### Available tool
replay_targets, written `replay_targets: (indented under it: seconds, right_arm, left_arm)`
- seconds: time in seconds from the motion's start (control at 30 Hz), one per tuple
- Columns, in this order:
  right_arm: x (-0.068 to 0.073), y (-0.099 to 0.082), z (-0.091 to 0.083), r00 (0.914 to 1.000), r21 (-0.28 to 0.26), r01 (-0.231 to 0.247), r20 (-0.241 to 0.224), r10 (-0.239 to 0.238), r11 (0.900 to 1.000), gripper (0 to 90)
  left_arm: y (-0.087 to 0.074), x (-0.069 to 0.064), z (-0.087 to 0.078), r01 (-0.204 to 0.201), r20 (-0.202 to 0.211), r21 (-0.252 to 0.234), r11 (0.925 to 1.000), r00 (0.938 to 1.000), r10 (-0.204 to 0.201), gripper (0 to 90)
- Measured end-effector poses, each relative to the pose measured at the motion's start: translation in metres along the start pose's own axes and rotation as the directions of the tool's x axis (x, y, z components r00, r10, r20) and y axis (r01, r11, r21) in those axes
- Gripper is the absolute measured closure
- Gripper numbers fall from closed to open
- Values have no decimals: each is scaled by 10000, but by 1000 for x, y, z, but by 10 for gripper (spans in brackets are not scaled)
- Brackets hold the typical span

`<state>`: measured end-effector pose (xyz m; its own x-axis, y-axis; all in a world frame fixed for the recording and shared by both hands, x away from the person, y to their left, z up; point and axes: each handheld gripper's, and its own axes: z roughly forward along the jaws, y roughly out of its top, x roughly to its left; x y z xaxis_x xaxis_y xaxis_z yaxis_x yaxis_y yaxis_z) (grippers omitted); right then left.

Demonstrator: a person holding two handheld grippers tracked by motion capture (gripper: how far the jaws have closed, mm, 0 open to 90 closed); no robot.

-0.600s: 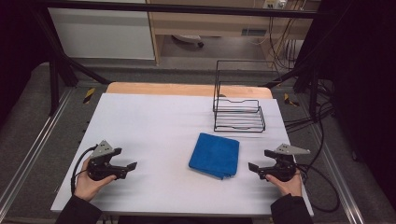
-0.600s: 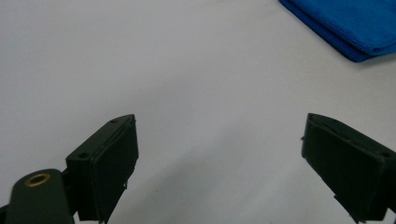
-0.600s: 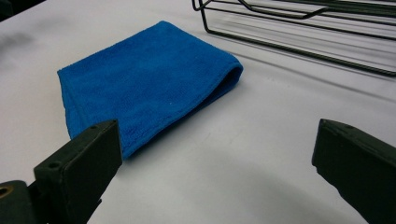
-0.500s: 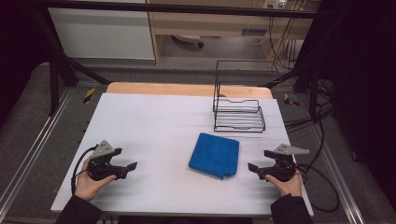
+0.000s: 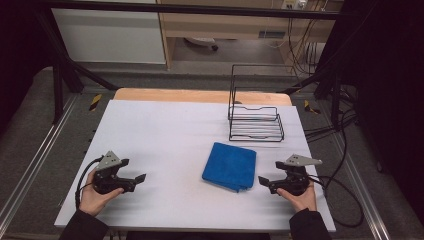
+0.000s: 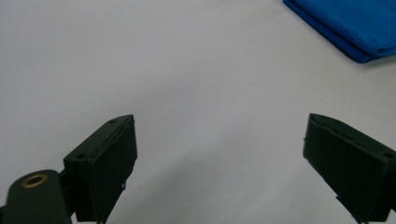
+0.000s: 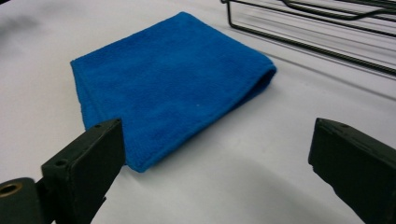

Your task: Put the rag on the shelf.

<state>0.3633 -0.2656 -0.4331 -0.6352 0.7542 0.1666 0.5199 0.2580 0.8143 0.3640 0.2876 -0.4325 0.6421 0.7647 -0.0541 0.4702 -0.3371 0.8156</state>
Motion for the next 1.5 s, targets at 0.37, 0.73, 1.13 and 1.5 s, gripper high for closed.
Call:
replay_targets:
  seconds: [0.37,0.73,1.13,1.5]
  right_arm:
    - [27,9,18,9960,536,787,-477,-762,9955,185]
    - [55,11,43,9735,1441,2036,-1345,-1847,9684,421]
    - [66,9,60,9471,2103,3192,-1054,-3032,9240,578]
    - [61,12,62,9398,2229,3418,-837,-3314,9130,782]
  left_arm:
    - [0,1,-1,64,-113,-11,10000,9999,-64,90]
    - [0,2,-2,122,-174,-39,9999,9998,-122,83]
    - [-1,2,-2,186,-172,-33,9998,9997,-187,83]
    - [-2,3,-2,242,-157,25,9997,9996,-241,87]
